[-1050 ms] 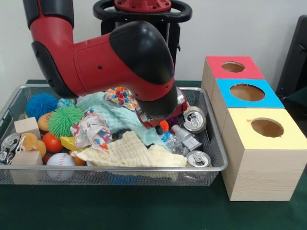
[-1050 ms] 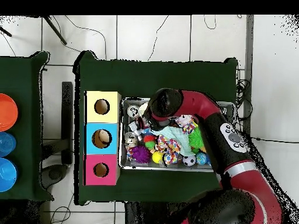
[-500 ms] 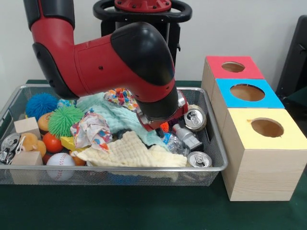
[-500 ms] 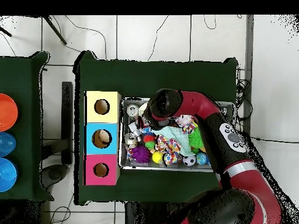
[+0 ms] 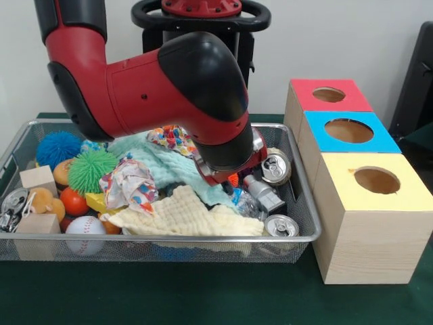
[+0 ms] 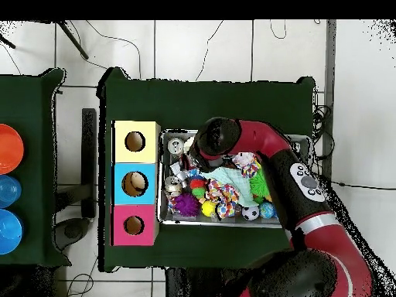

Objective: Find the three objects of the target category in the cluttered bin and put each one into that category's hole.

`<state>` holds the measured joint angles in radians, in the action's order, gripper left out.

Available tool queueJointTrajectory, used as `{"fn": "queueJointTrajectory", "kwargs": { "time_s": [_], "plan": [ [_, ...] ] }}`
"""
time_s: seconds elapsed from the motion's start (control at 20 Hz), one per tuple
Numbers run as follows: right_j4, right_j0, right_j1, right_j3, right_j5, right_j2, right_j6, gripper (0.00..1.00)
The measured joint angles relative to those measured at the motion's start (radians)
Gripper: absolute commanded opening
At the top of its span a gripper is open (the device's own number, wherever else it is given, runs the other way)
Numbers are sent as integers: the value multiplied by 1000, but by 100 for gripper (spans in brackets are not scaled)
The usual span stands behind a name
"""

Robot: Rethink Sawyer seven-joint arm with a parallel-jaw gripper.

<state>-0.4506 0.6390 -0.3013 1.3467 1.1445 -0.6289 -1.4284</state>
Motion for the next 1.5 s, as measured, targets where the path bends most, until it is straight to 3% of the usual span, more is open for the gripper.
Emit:
{"fn": "queueJointTrajectory", "kwargs": {
  "time_s": [0.95,1.5],
  "plan": [
    [3,-23,-12,-23,2,0,0,100],
    [3,-65,24,-176,31,-1,0,100]
  ]
}}
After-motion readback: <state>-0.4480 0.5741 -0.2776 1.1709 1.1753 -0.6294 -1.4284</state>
